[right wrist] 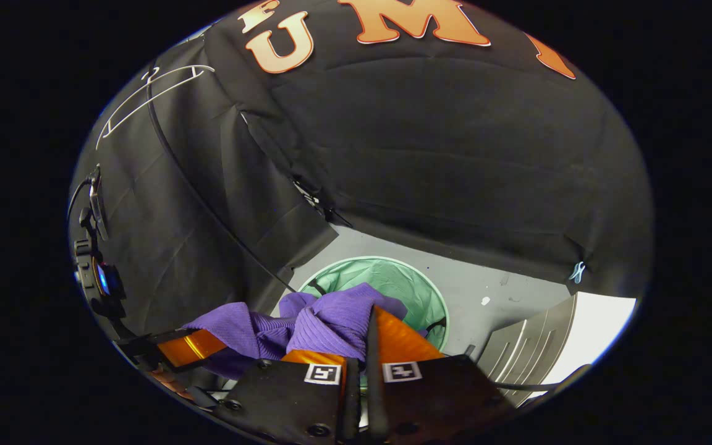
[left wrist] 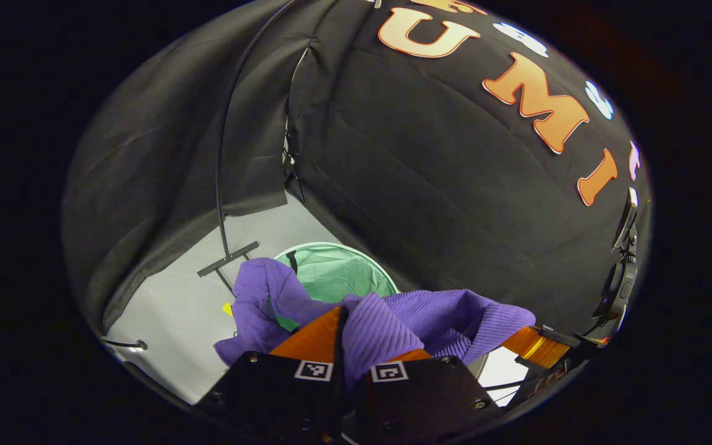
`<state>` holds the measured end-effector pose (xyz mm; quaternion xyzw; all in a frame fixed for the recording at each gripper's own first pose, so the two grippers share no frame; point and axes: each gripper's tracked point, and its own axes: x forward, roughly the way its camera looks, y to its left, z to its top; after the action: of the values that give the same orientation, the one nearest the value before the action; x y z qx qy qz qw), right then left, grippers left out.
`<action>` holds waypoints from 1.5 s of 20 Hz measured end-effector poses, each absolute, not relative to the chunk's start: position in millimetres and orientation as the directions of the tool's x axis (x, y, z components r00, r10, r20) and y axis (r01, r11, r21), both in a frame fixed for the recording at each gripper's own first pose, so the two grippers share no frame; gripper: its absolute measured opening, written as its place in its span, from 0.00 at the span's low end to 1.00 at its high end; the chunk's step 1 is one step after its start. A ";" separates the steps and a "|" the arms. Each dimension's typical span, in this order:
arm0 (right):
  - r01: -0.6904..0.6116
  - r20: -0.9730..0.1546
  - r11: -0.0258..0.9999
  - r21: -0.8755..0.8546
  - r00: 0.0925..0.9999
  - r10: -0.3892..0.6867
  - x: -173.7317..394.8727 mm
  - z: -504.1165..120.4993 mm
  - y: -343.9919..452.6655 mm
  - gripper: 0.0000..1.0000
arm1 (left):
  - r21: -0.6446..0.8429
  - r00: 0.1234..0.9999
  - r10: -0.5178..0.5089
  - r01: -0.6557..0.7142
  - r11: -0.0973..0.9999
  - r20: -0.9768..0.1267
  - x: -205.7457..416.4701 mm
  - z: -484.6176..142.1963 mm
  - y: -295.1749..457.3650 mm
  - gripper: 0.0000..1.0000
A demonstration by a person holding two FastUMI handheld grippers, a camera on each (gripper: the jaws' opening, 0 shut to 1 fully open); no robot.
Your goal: Grasp the clothes on the hanger with both hands and then place them into the laundry hamper below.
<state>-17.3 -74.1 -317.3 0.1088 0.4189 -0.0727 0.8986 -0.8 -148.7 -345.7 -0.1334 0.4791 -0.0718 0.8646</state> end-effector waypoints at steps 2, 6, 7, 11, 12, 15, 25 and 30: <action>0.230 -0.792 0.966 0.119 0.609 -0.047 -22.0 -327.4 -75.5 0.17 | -0.274 0.523 -0.219 -0.028 0.961 -0.823 1.5 -342.8 -141.5 0.44; 0.241 -0.807 0.962 0.133 0.590 -0.036 -20.6 -334.0 -71.8 0.89 | -0.262 0.515 -0.192 -0.065 0.963 -0.835 4.9 -343.4 -132.1 0.98; 0.244 -0.801 0.961 0.128 0.597 -0.045 -20.6 -329.5 -74.0 0.89 | -0.260 0.515 -0.191 -0.065 0.963 -0.836 4.4 -343.6 -132.4 0.98; 0.236 -0.775 0.964 0.123 0.629 -0.056 -20.7 -315.7 -72.7 0.98 | -0.259 0.538 -0.203 -0.031 0.965 -0.818 0.4 -345.6 -137.0 0.98; 0.233 -0.767 0.965 0.120 0.638 -0.059 -22.3 -310.6 -73.0 0.98 | -0.254 0.551 -0.203 -0.016 0.967 -0.809 1.1 -341.5 -138.7 0.98; 0.217 -0.728 0.970 0.106 0.682 -0.072 -18.9 -289.0 -73.7 0.98 | -0.240 0.608 -0.208 0.030 0.970 -0.766 3.4 -305.9 -137.2 0.98; 0.114 -0.419 0.993 0.042 0.904 -0.087 -15.0 -109.1 -69.0 0.98 | -0.200 0.910 -0.129 0.052 0.978 -0.395 54.5 -118.3 -102.2 0.97; 0.091 -0.246 0.994 0.057 0.967 -0.074 -12.4 -24.4 -62.9 0.97 | -0.122 0.987 -0.042 0.023 0.992 -0.154 57.4 -14.8 -82.5 0.91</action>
<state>-12.4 -62.9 -24.4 0.0337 0.1225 -0.0417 0.9910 57.4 -82.5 -14.8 -0.0602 0.0785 -0.0164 0.9950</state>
